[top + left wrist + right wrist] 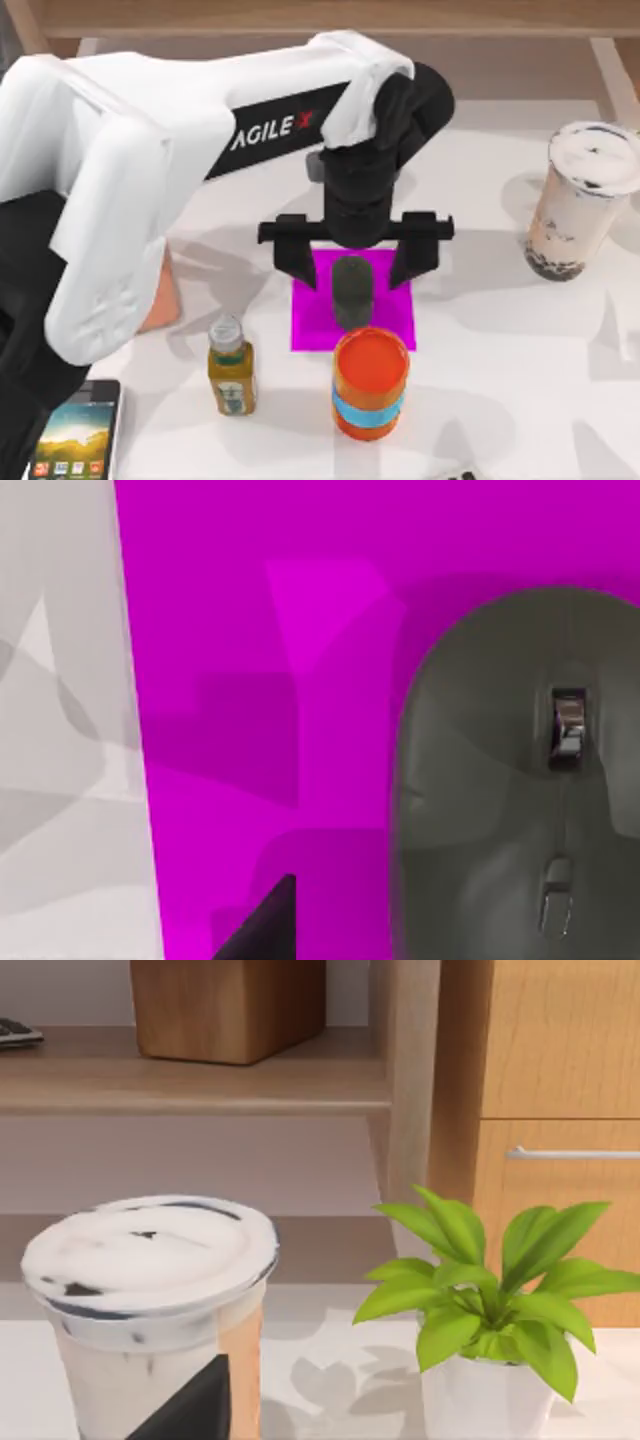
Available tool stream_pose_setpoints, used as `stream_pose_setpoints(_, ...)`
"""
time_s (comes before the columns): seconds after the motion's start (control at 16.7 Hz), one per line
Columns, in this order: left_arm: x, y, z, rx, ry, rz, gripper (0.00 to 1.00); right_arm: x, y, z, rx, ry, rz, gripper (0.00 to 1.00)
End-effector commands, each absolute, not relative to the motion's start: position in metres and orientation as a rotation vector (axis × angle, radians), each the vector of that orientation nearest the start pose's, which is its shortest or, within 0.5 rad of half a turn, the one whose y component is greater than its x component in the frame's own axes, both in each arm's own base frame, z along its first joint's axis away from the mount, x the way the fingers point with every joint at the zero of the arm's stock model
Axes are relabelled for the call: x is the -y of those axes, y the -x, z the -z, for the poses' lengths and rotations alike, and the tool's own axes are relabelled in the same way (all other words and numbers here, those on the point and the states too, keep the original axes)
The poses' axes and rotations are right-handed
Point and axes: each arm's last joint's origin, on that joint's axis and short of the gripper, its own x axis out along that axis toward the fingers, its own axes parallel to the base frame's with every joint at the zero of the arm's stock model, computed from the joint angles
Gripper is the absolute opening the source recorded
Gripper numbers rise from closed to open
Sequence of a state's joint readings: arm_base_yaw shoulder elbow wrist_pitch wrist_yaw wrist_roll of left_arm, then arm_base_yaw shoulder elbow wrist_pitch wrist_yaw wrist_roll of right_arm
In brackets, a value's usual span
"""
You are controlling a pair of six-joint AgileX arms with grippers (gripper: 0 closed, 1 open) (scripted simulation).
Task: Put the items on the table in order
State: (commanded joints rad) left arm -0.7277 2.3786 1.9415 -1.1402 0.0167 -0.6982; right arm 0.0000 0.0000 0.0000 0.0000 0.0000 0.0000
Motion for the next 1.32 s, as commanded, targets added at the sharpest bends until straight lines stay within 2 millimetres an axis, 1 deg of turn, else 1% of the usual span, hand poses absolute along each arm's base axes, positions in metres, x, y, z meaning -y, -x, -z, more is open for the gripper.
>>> stream_pose_setpoints(0.54, 0.304, -0.350, -0.135, -1.583, -0.009, 0.018, 1.00, 0.001, -0.106, -0.160, 0.000, 0.000, 0.000, 1.00)
stream_pose_setpoints(0.66, 0.301, -0.349, -0.147, -1.568, -0.010, 0.049, 1.00, 0.001, -0.106, -0.160, 0.000, 0.000, 0.000, 1.00)
stream_pose_setpoints(0.78, 0.293, -0.345, -0.172, -1.534, -0.012, 0.110, 1.00, 0.001, -0.106, -0.160, 0.000, 0.000, 0.000, 1.00)
stream_pose_setpoints(0.9, 0.276, -0.338, -0.207, -1.482, -0.012, 0.182, 1.00, 0.001, -0.106, -0.160, 0.000, 0.000, 0.000, 1.00)
stream_pose_setpoints(0.96, 0.265, -0.332, -0.226, -1.451, -0.011, 0.215, 1.00, 0.001, -0.106, -0.160, 0.000, 0.000, 0.000, 1.00)
stream_pose_setpoints(1.08, 0.233, -0.316, -0.259, -1.391, -0.010, 0.259, 1.00, 0.001, -0.106, -0.160, 0.000, 0.000, 0.000, 1.00)
stream_pose_setpoints(1.2, 0.195, -0.296, -0.278, -1.345, -0.008, 0.262, 1.00, 0.001, -0.106, -0.160, 0.000, 0.000, 0.000, 1.00)
stream_pose_setpoints(1.26, 0.175, -0.284, -0.283, -1.330, -0.007, 0.251, 1.00, 0.001, -0.106, -0.160, 0.000, 0.000, 0.000, 1.00)
stream_pose_setpoints(1.32, 0.155, -0.273, -0.283, -1.321, -0.006, 0.233, 1.00, 0.001, -0.106, -0.160, 0.000, 0.000, 0.000, 1.00)
